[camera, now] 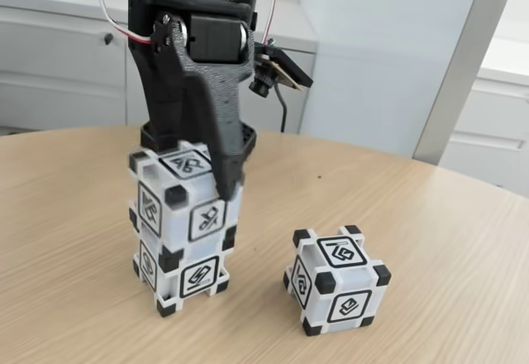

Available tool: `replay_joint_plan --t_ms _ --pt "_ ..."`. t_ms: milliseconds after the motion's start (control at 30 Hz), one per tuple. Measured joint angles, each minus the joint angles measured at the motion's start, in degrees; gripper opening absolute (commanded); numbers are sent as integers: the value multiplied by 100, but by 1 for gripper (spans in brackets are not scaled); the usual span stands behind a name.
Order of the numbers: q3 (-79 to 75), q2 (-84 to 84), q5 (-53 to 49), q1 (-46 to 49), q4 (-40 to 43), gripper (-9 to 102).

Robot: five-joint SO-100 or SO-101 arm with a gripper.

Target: Stack cubes from left to right.

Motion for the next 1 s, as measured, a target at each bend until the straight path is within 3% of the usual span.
replay_joint_plan --t_ms 433,700,1000 --pt "0 70 334 -18 35 38" --pt "0 1371 571 -44 97 37" --pt "0 1837 1538 -1863 97 35"
